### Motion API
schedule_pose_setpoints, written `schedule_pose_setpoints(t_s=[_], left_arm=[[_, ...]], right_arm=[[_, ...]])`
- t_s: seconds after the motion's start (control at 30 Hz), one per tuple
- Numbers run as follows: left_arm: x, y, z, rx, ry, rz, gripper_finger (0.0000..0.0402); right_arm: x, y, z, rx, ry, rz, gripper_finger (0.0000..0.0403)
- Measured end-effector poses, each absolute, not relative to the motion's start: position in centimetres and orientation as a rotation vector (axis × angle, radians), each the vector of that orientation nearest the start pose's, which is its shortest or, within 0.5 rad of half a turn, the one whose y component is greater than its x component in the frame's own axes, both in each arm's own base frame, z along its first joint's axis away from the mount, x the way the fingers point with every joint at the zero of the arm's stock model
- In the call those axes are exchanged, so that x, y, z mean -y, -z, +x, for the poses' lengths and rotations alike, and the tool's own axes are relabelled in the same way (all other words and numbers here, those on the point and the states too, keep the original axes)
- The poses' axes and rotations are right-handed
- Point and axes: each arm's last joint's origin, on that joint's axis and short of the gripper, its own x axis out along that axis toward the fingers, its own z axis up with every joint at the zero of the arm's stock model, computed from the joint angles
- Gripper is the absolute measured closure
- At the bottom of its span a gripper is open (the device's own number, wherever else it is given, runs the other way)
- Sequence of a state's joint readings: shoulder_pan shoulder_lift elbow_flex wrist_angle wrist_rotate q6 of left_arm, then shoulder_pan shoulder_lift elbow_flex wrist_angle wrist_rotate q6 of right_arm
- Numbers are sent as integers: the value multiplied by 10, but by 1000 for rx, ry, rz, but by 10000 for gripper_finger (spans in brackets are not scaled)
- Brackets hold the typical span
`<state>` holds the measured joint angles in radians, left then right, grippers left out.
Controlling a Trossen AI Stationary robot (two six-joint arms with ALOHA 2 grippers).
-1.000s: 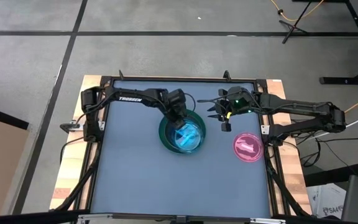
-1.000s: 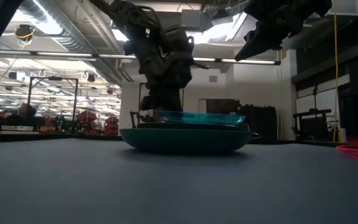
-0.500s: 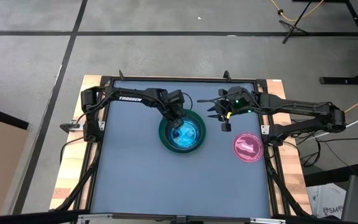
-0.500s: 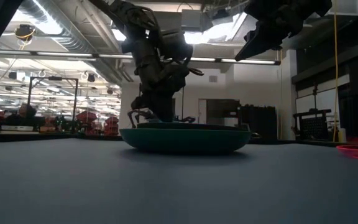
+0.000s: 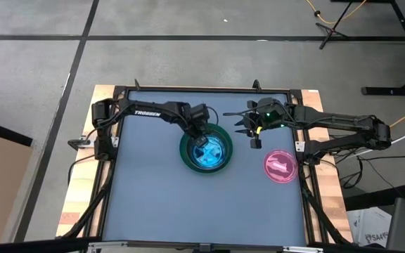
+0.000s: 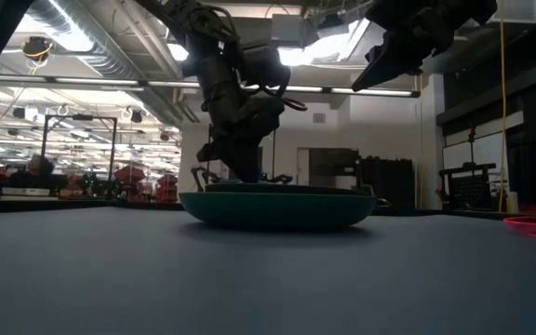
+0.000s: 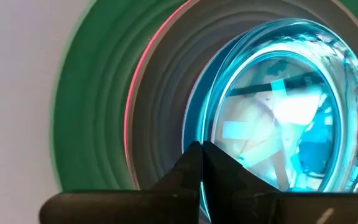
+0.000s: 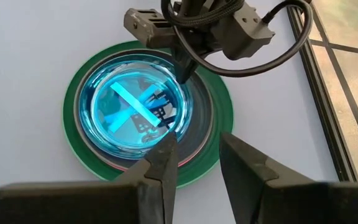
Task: Stack plastic plates
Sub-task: Stack the bottom blue plate on top of the top blue plate, then stack the transparent pink plate on top of the blue plate
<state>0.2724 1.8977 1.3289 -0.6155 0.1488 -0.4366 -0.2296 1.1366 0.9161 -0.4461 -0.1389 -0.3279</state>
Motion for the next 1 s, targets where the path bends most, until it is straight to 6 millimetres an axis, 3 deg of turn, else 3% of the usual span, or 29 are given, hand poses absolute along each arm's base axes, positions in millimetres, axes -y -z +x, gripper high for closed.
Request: schedule_pose_setpoints(t_s=[0.47, 0.77, 1.0], left_arm=[[-96, -183, 368, -1126, -380, -610, 398], [-97, -183, 367, -1124, -395, -600, 332], [-97, -183, 368, -1118, -408, -591, 318]], right_arm=[[50, -288, 232, -662, -21, -194, 295], [50, -288, 232, -662, -21, -194, 295], [50, -288, 232, -662, -21, -194, 295]])
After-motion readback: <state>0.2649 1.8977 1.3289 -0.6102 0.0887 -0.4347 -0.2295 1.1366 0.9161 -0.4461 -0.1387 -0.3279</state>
